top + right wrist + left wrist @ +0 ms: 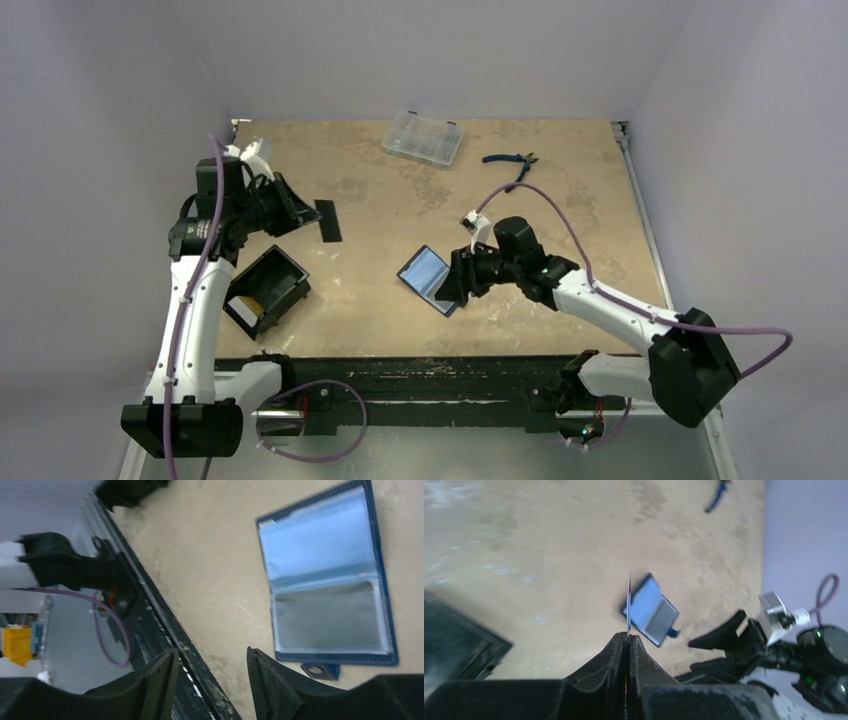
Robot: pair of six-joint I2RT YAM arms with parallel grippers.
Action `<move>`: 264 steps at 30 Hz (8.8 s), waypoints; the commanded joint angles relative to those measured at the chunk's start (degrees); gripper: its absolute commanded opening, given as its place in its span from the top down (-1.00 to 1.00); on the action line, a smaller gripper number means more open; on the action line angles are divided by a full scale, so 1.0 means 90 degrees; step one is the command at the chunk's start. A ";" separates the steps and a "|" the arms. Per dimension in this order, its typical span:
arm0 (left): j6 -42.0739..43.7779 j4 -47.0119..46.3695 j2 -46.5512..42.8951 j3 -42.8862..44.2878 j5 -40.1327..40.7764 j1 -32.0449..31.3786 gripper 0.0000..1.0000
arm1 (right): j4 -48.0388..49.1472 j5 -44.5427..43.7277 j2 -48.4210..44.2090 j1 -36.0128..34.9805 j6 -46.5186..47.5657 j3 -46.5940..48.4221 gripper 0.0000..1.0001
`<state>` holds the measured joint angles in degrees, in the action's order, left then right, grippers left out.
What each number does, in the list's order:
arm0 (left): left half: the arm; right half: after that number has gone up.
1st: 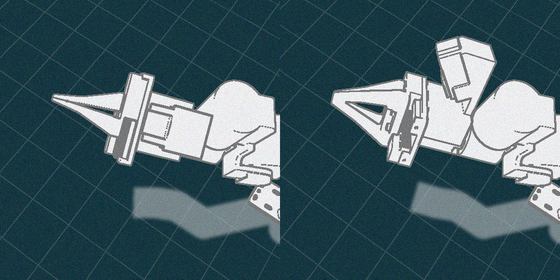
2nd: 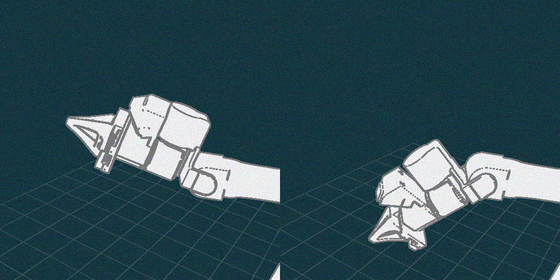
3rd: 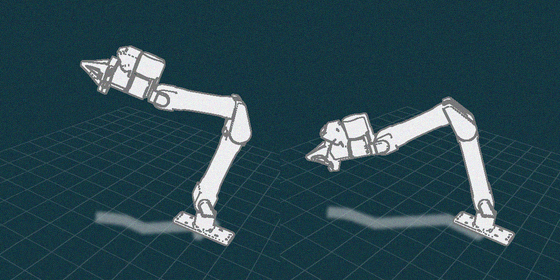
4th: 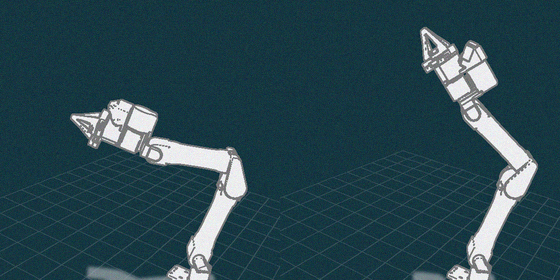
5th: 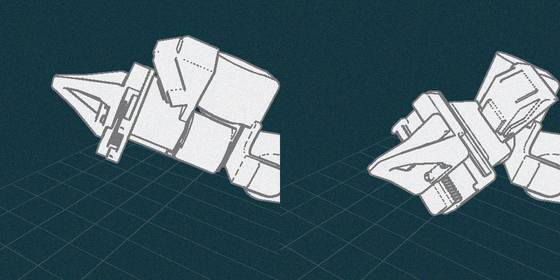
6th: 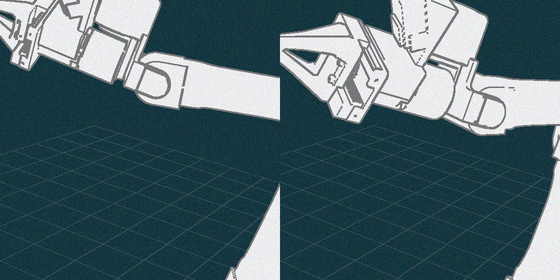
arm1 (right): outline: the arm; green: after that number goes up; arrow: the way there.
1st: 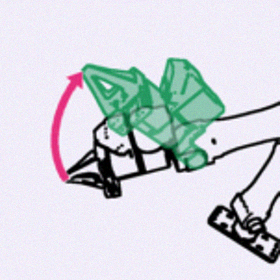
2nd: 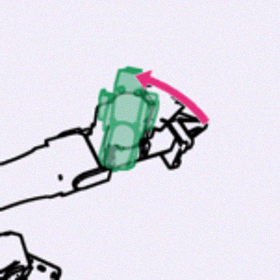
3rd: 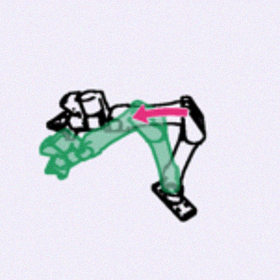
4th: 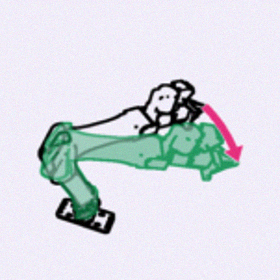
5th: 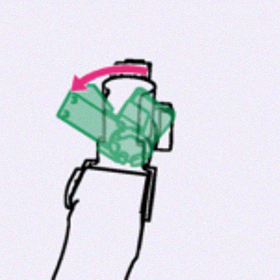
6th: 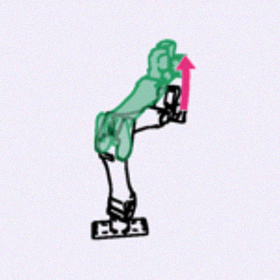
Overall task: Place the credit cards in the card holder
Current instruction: Pick up the credit card from the storage box, then insert the credit card into the card holder.
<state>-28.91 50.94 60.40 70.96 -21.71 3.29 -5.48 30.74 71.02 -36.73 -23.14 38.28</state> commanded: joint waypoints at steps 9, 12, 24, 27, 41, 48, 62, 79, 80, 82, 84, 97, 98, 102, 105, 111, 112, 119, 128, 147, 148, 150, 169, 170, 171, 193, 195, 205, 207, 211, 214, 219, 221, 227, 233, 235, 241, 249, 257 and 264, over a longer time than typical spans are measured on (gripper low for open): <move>-0.1595 -0.4547 -0.0672 -0.2108 -0.3826 -0.1527 1.00 | 0.4015 0.1563 -0.1005 0.0324 -0.3159 -0.0307 -0.36; -0.1977 -0.5369 -0.0732 -0.2622 -0.3893 -0.1915 1.00 | 0.4254 0.1563 -0.1048 0.0316 -0.3375 -0.0277 -0.43; -0.2126 -0.7094 0.0087 -0.2942 -0.3635 -0.3473 1.00 | 0.5460 0.1366 -0.1165 0.0313 -0.4337 -0.0896 0.10; -0.2115 -0.7053 0.0332 -0.2922 -0.3552 -0.3526 1.00 | 0.5721 0.1264 -0.1341 0.0337 -0.4616 -0.1180 1.00; -0.3061 -0.8666 0.1119 -0.3247 -0.3564 -0.4169 0.15 | 0.8524 0.1443 -0.0767 0.0959 -0.6195 -0.1987 1.00; -0.1257 -0.6121 0.1465 -0.2337 -0.2929 -0.4143 1.00 | 0.6938 0.1520 -0.0737 0.1046 -0.5696 -0.1955 0.56; 0.1556 -0.2821 0.3689 -0.1191 -0.2600 -0.2886 1.00 | 0.1161 0.1065 0.1161 0.1013 -0.1298 -0.0312 0.43; 0.1531 -0.3337 0.5120 -0.1009 -0.3420 -0.3278 1.00 | 0.0618 -0.0128 0.2326 0.1077 -0.0586 -0.0181 1.00; 0.1406 -0.3530 0.5114 -0.1068 -0.3554 -0.3321 1.00 | 0.0618 -0.0185 0.2325 0.1084 -0.0577 -0.0180 1.00; 0.1240 -0.3767 0.5071 -0.1138 -0.3598 -0.3414 1.00 | 0.0479 -0.0327 0.2269 0.1093 -0.0560 -0.0179 1.00; 0.1052 -0.3931 0.5085 -0.1216 -0.3567 -0.3452 1.00 | 0.0394 -0.0473 0.2237 0.1111 -0.0505 -0.0172 1.00; 0.1063 -0.3992 0.5532 -0.1143 -0.3299 -0.3542 1.00 | 0.0277 -0.0447 0.2122 0.1150 -0.0281 -0.0142 1.00; 0.1101 -0.3960 0.5558 -0.1144 -0.3271 -0.3540 1.00 | 0.0265 -0.0447 0.2104 0.1145 -0.0276 -0.0142 1.00; 0.1155 -0.3938 0.5608 -0.1156 -0.3295 -0.3509 1.00 | 0.0259 -0.0432 0.2090 0.1147 -0.0252 -0.0150 1.00; 0.1075 -0.4104 0.5520 -0.1251 -0.3350 -0.3316 1.00 | 0.0266 -0.0433 0.2094 0.1156 -0.0242 -0.0161 1.00; 0.1195 -0.3953 0.5574 -0.1195 -0.3544 -0.3197 1.00 | 0.0362 -0.0370 0.2158 0.1153 -0.0262 -0.0215 1.00; 0.1199 -0.3961 0.5609 -0.1211 -0.3605 -0.3206 1.00 | 0.0369 -0.0364 0.2167 0.1152 -0.0261 -0.0220 1.00; 0.1249 -0.4071 0.5615 -0.1249 -0.3967 -0.3319 1.00 | 0.0433 -0.0287 0.2198 0.1152 -0.0277 -0.0233 1.00; 0.0975 -0.4206 0.5351 -0.1193 -0.3591 -0.3273 1.00 | 0.0465 -0.0243 0.2187 0.1157 -0.0263 -0.0294 1.00; 0.1063 -0.3942 0.5412 -0.1234 -0.3428 -0.3501 1.00 | 0.0549 -0.0154 0.2163 0.1152 -0.0259 -0.0374 1.00; 0.1063 -0.3942 0.5426 -0.1234 -0.3398 -0.3492 1.00 | 0.0558 -0.0145 0.2154 0.1152 -0.0261 -0.0379 1.00; 0.1063 -0.3950 0.5452 -0.1224 -0.3371 -0.3482 1.00 | 0.0567 -0.0144 0.2134 0.1152 -0.0273 -0.0400 1.00; 0.1160 -0.3970 0.5859 -0.1093 -0.3574 -0.3471 1.00 | 0.0573 -0.0076 0.2223 0.1159 -0.0280 -0.0387 1.00; 0.1095 -0.4076 0.5879 -0.1088 -0.3581 -0.3476 1.00 | 0.0570 -0.0076 0.2217 0.1156 -0.0281 -0.0383 1.00; 0.1020 -0.4176 0.5888 -0.1085 -0.3576 -0.3487 1.00 | 0.0574 -0.0071 0.2216 0.1152 -0.0281 -0.0380 1.00; 0.0746 -0.4720 0.6090 -0.0942 -0.3171 -0.3724 1.00 | 0.0577 -0.0047 0.2104 0.1158 -0.0262 -0.0417 1.00; 0.0760 -0.4720 0.6094 -0.0942 -0.3127 -0.3718 1.00 | 0.0578 -0.0047 0.2105 0.1153 -0.0261 -0.0428 1.00; 0.1122 -0.4377 0.6267 -0.0725 -0.2991 -0.3722 1.00 | 0.0572 -0.0009 0.2119 0.1152 -0.0261 -0.0418 1.00; 0.1119 -0.4396 0.6319 -0.0726 -0.2959 -0.3723 1.00 | 0.0574 -0.0003 0.2127 0.1151 -0.0261 -0.0422 1.00; 0.1035 -0.4542 0.6366 -0.0793 -0.3049 -0.3752 1.00 | 0.0574 0.0019 0.2150 0.1152 -0.0271 -0.0414 1.00; 0.1062 -0.4546 0.6342 -0.0882 -0.3227 -0.3803 1.00 | 0.0573 0.0041 0.2142 0.1152 -0.0271 -0.0397 1.00; 0.1023 -0.4464 0.6142 -0.1006 -0.3159 -0.3854 1.00 | 0.0571 0.0023 0.2115 0.1152 -0.0271 -0.0372 1.00; 0.0958 -0.4415 0.5953 -0.1036 -0.2914 -0.3870 0.81 | 0.0573 0.0031 0.2122 0.1155 -0.0279 -0.0357 1.00; 0.0869 -0.4246 0.5342 -0.0959 -0.1782 -0.4089 0.33 | 0.0578 0.0041 0.2100 0.1152 -0.0292 -0.0349 1.00; 0.0956 -0.4041 0.5244 -0.0786 -0.0985 -0.4471 -0.05 | 0.0573 0.0021 0.2027 0.1152 -0.0299 -0.0378 1.00; 0.0951 -0.4013 0.5164 -0.0775 -0.0709 -0.4543 -0.29 | 0.0568 -0.0005 0.1977 0.1151 -0.0305 -0.0406 1.00; 0.1172 -0.3998 0.4832 -0.0767 0.0137 -0.4865 -0.52 | 0.0549 -0.0026 0.1903 0.1151 -0.0310 -0.0416 1.00; 0.1460 -0.4290 0.4333 -0.1069 0.0901 -0.5133 -0.48 | 0.0527 -0.0017 0.1874 0.1152 -0.0320 -0.0417 1.00; 0.1196 -0.4822 0.4504 -0.1114 0.0457 -0.5132 -0.37 | 0.0557 -0.0082 0.1746 0.1156 -0.0424 -0.0436 1.00; 0.1174 -0.4986 0.4639 -0.1178 0.0041 -0.5176 -0.33 | 0.0571 -0.0296 0.1456 0.1156 -0.0679 -0.0444 1.00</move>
<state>-18.26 9.45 101.78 60.93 -18.68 -42.98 -0.19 30.61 86.54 -26.57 -28.12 34.70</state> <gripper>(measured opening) 0.671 0.029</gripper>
